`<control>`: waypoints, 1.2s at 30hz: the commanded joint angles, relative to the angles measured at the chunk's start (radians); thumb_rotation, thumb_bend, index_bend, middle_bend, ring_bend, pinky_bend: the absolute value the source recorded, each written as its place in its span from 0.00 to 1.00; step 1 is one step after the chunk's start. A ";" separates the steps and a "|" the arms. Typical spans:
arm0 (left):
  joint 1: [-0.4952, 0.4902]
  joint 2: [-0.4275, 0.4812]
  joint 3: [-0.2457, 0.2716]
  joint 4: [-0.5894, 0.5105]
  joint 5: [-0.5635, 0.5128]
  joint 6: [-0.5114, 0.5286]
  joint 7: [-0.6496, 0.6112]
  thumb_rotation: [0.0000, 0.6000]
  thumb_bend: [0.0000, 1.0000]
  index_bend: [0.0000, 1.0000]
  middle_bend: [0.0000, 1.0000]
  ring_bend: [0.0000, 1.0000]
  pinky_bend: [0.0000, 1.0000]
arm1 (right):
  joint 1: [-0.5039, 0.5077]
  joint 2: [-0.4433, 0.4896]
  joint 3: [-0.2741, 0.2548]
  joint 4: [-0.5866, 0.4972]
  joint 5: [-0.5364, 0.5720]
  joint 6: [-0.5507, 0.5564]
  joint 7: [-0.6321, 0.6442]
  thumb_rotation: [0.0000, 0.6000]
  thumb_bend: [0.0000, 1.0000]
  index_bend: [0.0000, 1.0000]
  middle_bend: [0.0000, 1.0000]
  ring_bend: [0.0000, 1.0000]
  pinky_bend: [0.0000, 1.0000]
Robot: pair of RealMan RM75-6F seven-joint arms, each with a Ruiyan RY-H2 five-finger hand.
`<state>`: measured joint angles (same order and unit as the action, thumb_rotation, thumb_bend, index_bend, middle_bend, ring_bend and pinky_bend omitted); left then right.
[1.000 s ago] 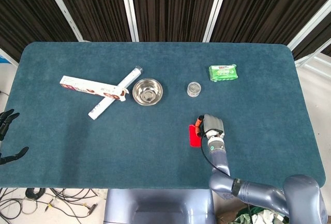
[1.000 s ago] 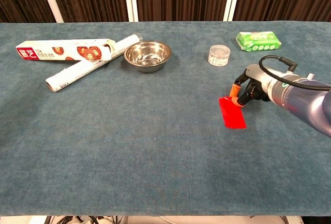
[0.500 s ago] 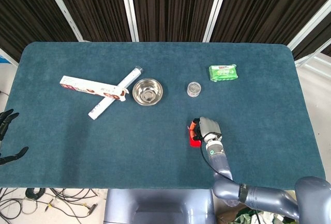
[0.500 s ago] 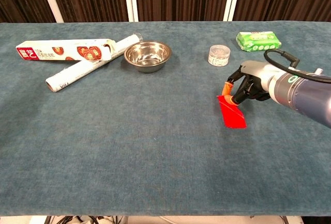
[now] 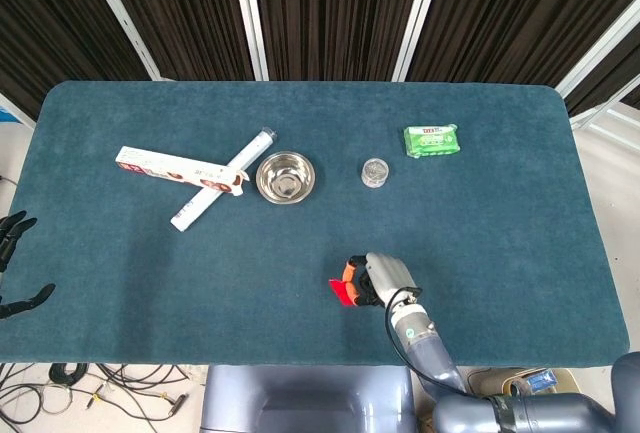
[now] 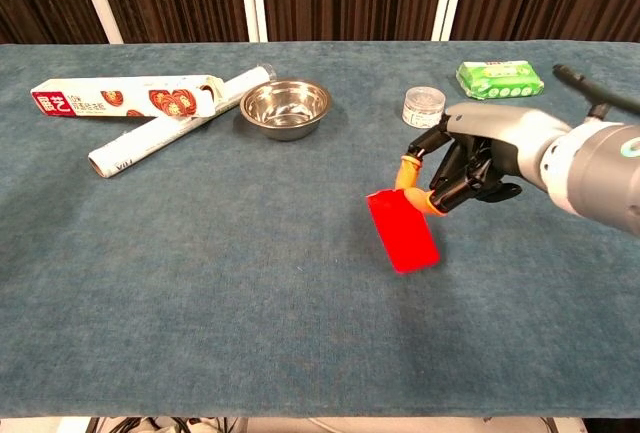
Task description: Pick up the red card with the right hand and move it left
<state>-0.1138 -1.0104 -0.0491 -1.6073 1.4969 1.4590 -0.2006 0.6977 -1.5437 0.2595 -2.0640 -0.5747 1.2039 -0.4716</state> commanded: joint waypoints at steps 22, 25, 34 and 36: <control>-0.002 0.002 -0.007 -0.003 -0.021 -0.012 -0.015 1.00 0.21 0.12 0.05 0.03 0.05 | 0.101 0.325 0.335 -0.147 0.220 -0.271 0.268 1.00 0.46 0.69 1.00 1.00 1.00; -0.001 0.002 -0.009 -0.004 -0.024 -0.011 -0.017 1.00 0.22 0.12 0.05 0.03 0.05 | 0.124 0.340 0.372 -0.151 0.229 -0.264 0.292 1.00 0.47 0.70 1.00 1.00 1.00; -0.004 0.001 -0.012 -0.006 -0.035 -0.021 -0.014 1.00 0.22 0.12 0.05 0.03 0.05 | 0.193 0.393 0.443 -0.189 0.326 -0.247 0.340 1.00 0.47 0.70 1.00 1.00 1.00; -0.003 0.002 -0.014 -0.009 -0.038 -0.020 -0.017 1.00 0.22 0.12 0.05 0.03 0.05 | 0.209 0.410 0.440 -0.187 0.360 -0.260 0.348 1.00 0.47 0.70 1.00 1.00 1.00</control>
<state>-0.1171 -1.0088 -0.0625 -1.6161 1.4593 1.4386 -0.2174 0.8906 -1.1504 0.6967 -2.2496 -0.2414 0.9549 -0.1352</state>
